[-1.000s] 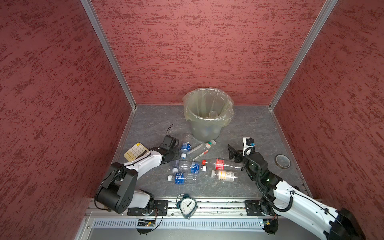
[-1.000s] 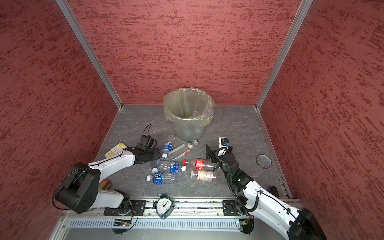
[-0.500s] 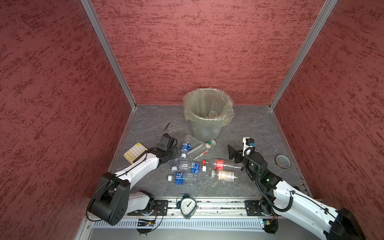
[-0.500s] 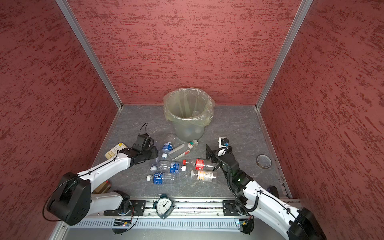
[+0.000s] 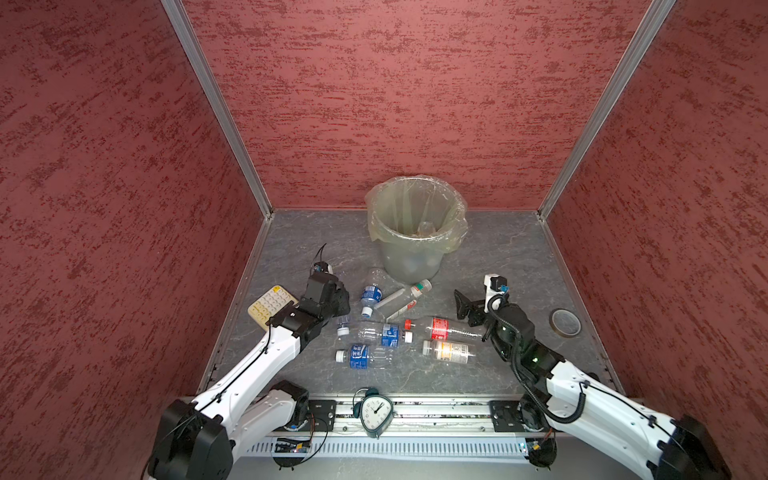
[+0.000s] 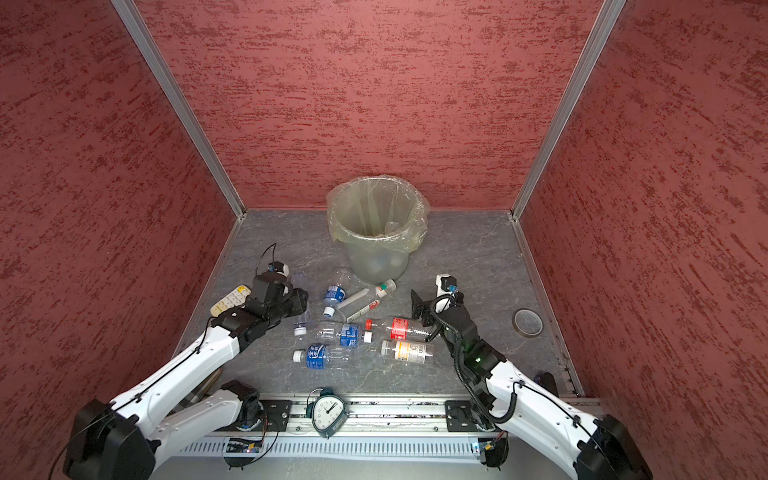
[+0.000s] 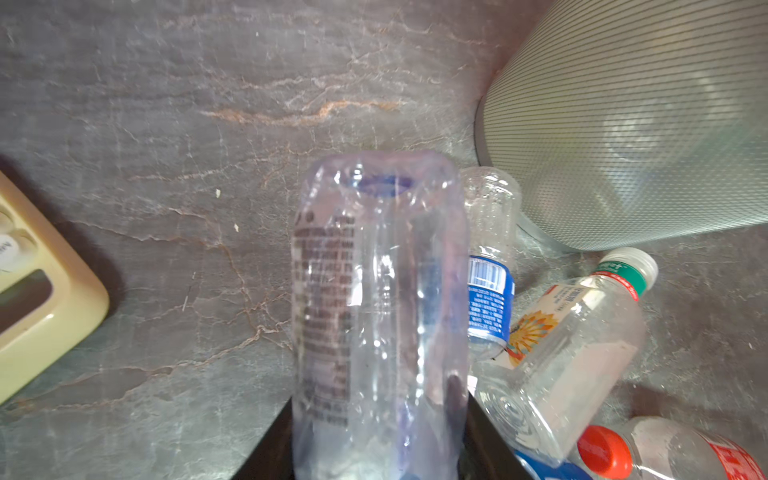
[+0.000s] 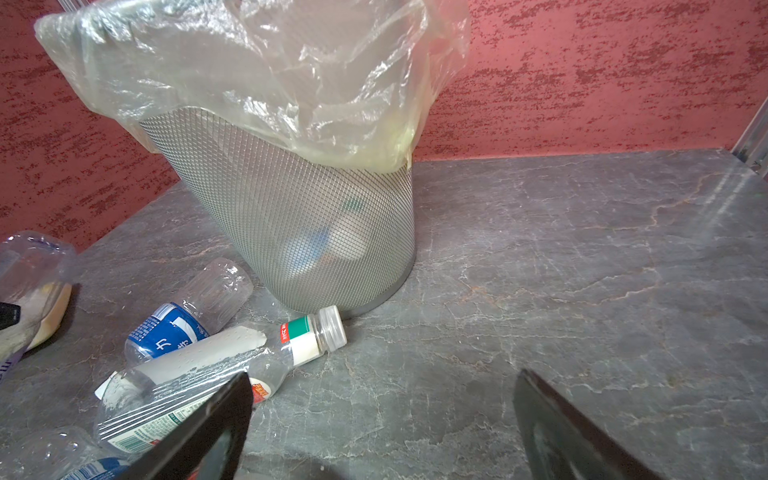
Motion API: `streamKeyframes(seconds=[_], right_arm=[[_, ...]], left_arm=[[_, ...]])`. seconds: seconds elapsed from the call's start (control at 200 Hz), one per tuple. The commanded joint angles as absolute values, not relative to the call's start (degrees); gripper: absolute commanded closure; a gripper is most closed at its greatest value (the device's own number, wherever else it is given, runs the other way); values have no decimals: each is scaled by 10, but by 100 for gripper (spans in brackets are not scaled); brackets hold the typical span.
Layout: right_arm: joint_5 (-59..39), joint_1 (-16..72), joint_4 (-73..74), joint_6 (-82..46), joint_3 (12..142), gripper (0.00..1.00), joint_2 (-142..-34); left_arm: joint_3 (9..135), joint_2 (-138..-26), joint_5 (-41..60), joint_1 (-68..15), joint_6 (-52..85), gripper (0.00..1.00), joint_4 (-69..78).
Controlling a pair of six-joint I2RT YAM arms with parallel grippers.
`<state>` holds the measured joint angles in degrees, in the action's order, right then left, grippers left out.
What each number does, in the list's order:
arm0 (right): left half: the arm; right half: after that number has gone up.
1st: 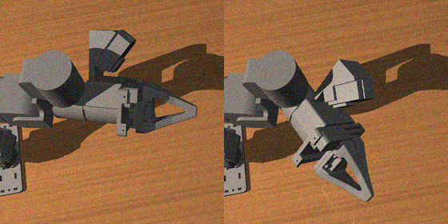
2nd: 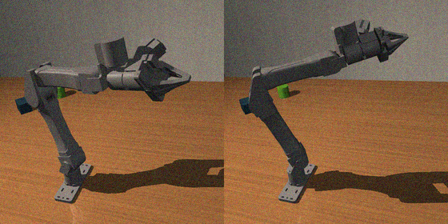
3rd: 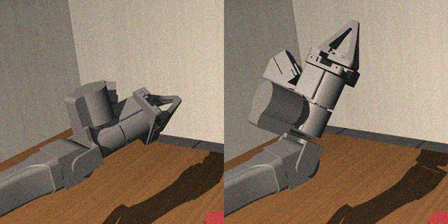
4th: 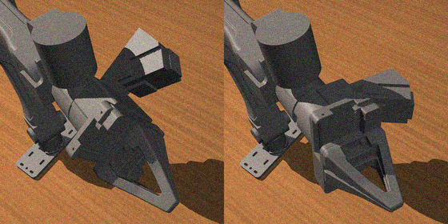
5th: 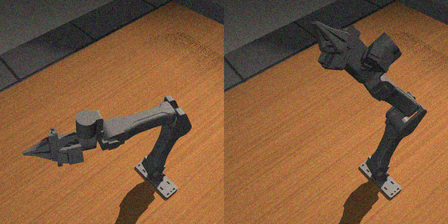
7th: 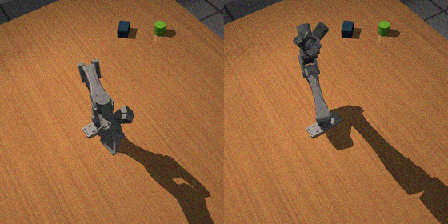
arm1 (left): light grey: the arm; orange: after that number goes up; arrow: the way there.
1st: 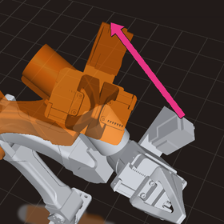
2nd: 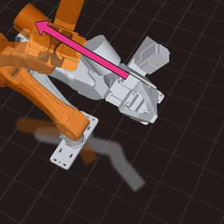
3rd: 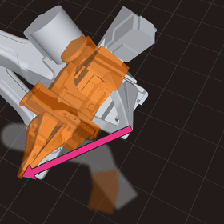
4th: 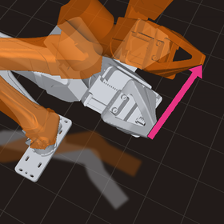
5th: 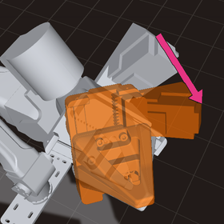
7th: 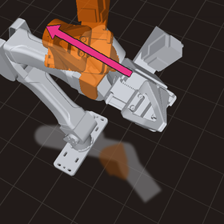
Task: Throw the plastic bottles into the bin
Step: 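Close the left gripper on the crushed clear bottle and lift it, then swing the held crushed bottle with the left gripper up over the bin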
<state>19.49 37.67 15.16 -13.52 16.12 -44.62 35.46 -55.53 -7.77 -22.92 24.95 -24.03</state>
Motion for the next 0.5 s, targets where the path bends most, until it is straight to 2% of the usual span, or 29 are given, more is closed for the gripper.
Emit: streamKeyframes(seconds=[0.0, 0.491], right_arm=[[187, 376, 166, -138, 179, 2, -444], [188, 376, 166, -138, 178, 2, -445]], left_arm=[[342, -517, -85, -236, 233, 51, -236], [316, -389, -88, -282, 219, 50, -230]])
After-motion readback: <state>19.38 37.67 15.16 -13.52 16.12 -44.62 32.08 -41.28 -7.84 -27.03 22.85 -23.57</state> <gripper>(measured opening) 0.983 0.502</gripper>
